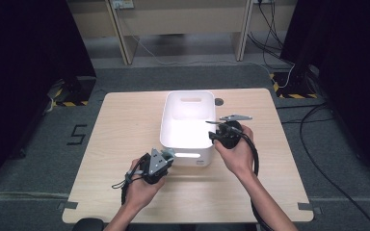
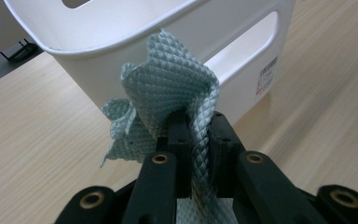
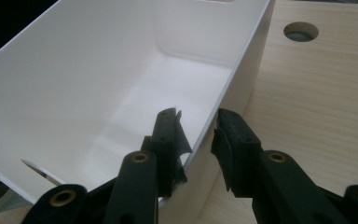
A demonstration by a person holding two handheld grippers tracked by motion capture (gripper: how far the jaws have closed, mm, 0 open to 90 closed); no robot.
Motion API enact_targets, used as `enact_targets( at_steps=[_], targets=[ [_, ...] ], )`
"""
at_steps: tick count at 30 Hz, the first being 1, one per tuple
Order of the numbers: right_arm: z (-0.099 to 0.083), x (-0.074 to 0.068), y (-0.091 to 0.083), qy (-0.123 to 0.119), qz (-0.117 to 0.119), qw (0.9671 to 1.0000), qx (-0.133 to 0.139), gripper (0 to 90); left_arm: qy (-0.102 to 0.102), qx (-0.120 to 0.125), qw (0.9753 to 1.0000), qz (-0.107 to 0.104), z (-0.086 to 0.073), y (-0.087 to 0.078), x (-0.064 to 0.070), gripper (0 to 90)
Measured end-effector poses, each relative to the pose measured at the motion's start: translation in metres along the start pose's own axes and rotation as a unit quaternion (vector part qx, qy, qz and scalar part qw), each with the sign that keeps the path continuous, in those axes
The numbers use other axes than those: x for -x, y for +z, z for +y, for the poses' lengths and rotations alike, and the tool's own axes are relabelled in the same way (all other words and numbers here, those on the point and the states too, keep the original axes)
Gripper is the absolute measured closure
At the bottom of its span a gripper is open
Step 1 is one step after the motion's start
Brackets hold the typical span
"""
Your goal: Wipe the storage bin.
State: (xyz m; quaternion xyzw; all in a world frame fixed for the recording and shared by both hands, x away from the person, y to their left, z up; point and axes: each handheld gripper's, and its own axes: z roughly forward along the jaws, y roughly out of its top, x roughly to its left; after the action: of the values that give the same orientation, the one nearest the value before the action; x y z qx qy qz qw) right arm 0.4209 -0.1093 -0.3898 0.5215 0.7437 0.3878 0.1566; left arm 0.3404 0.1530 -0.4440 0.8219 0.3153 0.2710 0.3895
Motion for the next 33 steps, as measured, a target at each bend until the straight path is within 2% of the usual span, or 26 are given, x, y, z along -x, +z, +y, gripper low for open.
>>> enact_targets(
  at_steps=[11,12,14,16,17,19,20,22,26,27,33],
  targets=[
    [0.0005,-0.0013,0.0004,-0.011,-0.004,0.9999,0.001,70.0,-0.002,-0.003,1.0,-0.003,-0.0021,0.0039,-0.0005,81.7],
    [0.0004,-0.0013,0.0003,-0.012,-0.004,0.9999,0.001,70.0,0.004,0.001,1.0,-0.002,-0.0021,0.0044,-0.0013,81.7],
    [0.0004,-0.0012,0.0003,-0.013,-0.004,0.9999,0.001,70.0,-0.003,-0.005,1.0,-0.003,-0.0031,0.0046,-0.0005,81.7],
    [0.0004,-0.0012,0.0004,-0.014,-0.004,0.9999,0.001,70.0,0.003,0.0,1.0,0.0,-0.0032,0.0055,-0.0012,81.7],
    [0.0005,-0.0014,0.0003,-0.016,-0.006,0.9999,0.001,70.0,-0.003,-0.004,1.0,-0.003,-0.0036,0.0055,-0.0002,81.7],
    [0.0007,-0.0013,0.0004,-0.018,-0.006,0.9998,0.0,70.1,-0.004,-0.005,1.0,-0.004,-0.0041,0.0061,-0.0004,81.7],
    [0.0007,-0.0013,0.0004,-0.018,-0.006,0.9998,0.001,70.0,0.003,-0.003,1.0,-0.003,-0.0041,0.0068,-0.0015,81.7],
    [0.0009,-0.0015,0.0005,-0.019,-0.007,0.9998,0.001,70.0,0.005,-0.005,1.0,-0.003,-0.0044,0.0073,-0.0019,81.8],
    [0.0009,-0.0015,0.0005,-0.019,-0.007,0.9998,0.001,70.0,-0.001,-0.008,1.0,-0.003,-0.0056,0.0079,-0.0002,81.8],
    [0.0009,-0.0015,0.0005,-0.02,-0.007,0.9998,0.001,70.0,0.005,-0.005,1.0,-0.002,-0.0053,0.0081,-0.001,81.8],
    [0.001,-0.0016,0.0006,-0.021,-0.008,0.9998,0.001,70.0,0.004,-0.005,1.0,-0.003,-0.0051,0.0082,-0.0013,81.7]
  ],
)
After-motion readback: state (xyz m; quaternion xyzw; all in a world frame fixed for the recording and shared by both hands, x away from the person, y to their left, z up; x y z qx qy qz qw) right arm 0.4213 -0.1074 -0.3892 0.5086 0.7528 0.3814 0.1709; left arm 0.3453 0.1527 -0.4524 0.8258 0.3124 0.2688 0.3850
